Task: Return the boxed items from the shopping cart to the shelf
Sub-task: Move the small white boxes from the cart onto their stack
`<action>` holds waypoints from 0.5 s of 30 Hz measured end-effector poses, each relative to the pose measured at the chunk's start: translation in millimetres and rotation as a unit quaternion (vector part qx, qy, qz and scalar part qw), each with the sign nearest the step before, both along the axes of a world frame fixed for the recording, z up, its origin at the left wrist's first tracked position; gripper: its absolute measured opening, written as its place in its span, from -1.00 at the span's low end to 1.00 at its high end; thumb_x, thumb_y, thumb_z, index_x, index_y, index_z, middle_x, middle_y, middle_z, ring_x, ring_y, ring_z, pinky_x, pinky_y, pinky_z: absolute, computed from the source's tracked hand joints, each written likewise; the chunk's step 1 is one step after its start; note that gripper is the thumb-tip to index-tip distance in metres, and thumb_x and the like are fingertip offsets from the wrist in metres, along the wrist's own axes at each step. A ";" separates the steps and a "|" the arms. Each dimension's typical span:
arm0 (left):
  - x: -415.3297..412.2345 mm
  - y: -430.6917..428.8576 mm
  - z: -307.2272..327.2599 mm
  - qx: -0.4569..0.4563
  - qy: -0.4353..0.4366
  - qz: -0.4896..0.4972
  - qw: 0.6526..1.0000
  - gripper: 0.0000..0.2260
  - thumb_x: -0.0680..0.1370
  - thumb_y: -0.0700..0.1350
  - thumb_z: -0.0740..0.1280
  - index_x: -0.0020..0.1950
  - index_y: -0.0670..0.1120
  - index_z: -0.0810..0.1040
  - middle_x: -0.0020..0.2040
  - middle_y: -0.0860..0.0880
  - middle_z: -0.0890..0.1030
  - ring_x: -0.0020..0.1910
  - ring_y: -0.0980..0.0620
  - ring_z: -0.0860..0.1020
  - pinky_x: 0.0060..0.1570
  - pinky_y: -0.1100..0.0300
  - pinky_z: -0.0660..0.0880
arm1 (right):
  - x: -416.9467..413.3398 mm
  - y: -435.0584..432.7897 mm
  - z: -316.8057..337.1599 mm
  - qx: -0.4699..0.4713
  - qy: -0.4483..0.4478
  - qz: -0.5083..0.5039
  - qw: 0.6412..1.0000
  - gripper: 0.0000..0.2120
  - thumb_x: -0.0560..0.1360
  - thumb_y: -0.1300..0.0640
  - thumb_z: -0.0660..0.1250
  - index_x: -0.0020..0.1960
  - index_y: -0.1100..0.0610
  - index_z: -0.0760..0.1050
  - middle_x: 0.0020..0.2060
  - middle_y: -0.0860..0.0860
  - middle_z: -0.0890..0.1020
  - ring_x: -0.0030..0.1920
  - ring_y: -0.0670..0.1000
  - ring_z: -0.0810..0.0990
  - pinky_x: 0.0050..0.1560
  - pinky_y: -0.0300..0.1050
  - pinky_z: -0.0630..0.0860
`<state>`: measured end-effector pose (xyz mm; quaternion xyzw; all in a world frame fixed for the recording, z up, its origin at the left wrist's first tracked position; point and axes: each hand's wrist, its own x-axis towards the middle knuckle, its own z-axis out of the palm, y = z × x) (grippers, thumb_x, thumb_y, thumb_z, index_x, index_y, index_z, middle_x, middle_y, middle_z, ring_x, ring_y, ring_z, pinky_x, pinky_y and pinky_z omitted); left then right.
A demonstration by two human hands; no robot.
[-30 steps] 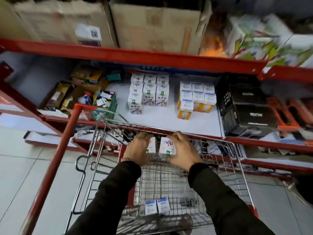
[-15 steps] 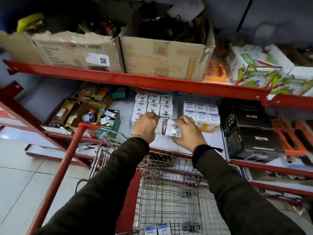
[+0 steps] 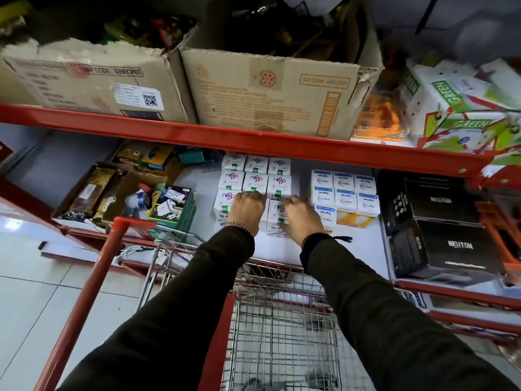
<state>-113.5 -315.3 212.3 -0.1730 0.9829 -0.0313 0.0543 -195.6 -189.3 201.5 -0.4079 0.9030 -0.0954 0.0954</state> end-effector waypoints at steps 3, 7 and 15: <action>-0.7 -1.6 -2.7 0.005 0.011 -0.004 1.000 -0.45 0.44 -0.33 0.30 0.43 -0.11 0.36 0.26 -0.10 0.55 0.21 -0.09 0.55 0.35 0.02 0.44 | -3.2 -1.6 -1.8 0.000 0.008 0.002 1.000 -0.46 0.45 0.20 0.48 0.39 0.18 0.42 0.33 0.11 0.51 0.18 0.15 0.63 0.16 0.02 0.60; 1.7 2.3 -4.6 0.017 0.039 0.001 0.999 -0.40 0.43 -0.36 0.31 0.47 -0.14 0.33 0.36 -0.11 0.45 0.20 -0.11 0.57 0.34 0.05 0.45 | -1.8 3.7 -5.4 -0.008 0.020 0.001 1.000 -0.45 0.45 0.19 0.47 0.40 0.16 0.41 0.37 0.09 0.45 0.18 0.14 0.61 0.13 -0.02 0.61; 22.7 13.3 -11.7 0.081 0.072 0.037 0.993 -0.40 0.45 -0.40 0.22 0.49 -0.12 0.31 0.43 -0.14 0.41 0.36 -0.15 0.48 0.31 0.03 0.49 | 7.1 18.5 -2.8 -0.038 0.025 0.005 0.999 -0.52 0.51 0.10 0.40 0.40 0.12 0.42 0.38 0.05 0.39 0.37 0.14 0.40 0.24 -0.02 0.52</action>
